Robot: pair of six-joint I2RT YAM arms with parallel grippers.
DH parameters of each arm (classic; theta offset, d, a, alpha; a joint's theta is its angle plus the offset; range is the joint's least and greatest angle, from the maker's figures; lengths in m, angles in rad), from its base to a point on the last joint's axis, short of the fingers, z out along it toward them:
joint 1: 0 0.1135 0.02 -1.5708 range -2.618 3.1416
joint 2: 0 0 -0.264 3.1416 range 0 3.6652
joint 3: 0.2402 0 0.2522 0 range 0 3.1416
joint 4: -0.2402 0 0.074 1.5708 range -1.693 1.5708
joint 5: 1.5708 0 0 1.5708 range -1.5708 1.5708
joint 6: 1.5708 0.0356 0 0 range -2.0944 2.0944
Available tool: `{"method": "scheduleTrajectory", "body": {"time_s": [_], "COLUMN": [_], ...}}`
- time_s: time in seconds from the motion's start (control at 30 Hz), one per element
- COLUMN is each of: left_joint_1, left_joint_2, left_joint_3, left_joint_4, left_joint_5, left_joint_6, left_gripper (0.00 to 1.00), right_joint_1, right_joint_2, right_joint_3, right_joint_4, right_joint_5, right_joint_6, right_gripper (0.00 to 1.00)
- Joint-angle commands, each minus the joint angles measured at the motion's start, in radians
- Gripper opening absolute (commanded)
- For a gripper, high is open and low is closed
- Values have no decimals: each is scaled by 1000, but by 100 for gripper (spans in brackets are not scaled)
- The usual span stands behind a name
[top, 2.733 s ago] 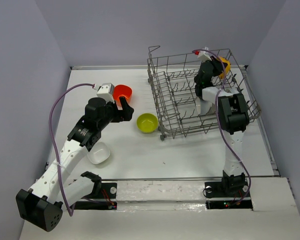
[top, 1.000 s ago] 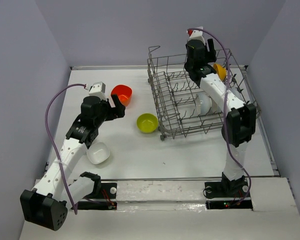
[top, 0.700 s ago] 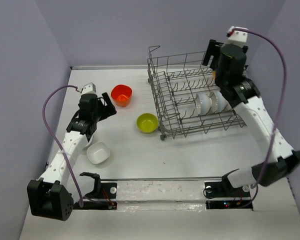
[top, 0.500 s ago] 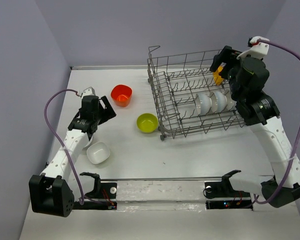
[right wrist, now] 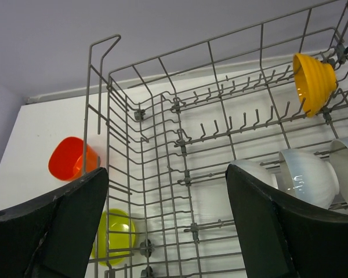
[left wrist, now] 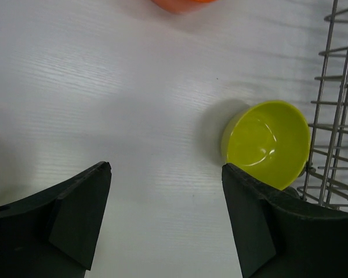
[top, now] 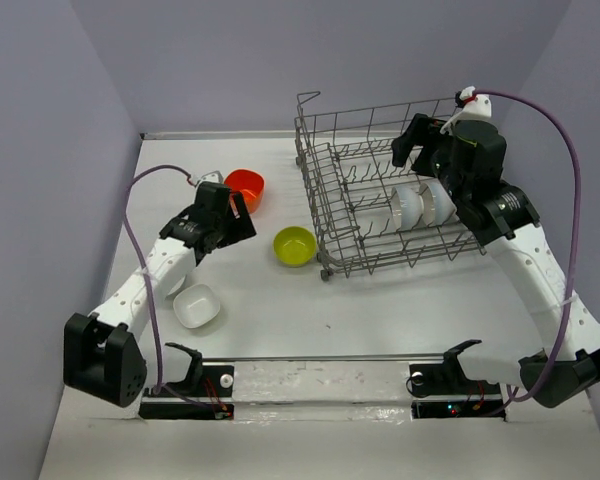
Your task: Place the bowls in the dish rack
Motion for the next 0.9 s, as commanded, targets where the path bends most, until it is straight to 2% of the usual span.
{"method": "scheduleTrajectory", "body": {"time_s": [0.0,0.4,0.63,0.87], "left_joint_1": [-113,-199,-224,-230], "left_joint_2": [79,299,366,402], "left_joint_3": [60,122,149,140], "left_joint_4": [8,119,142,156], "left_joint_5": [-34,-31,-37,-42], "left_joint_6": [-65,-113,-127,-134], "left_gripper": [86,82,82,75], "right_joint_1": [3,3,3,3], "right_joint_2": [-30,-52,-58,-65], "right_joint_3": [11,14,8,5], "right_joint_4": [6,-9,-9,-9], "right_joint_5": [-38,-64,-59,-55], "right_joint_6": [10,18,14,7], "right_gripper": [88,88,88,88]}}
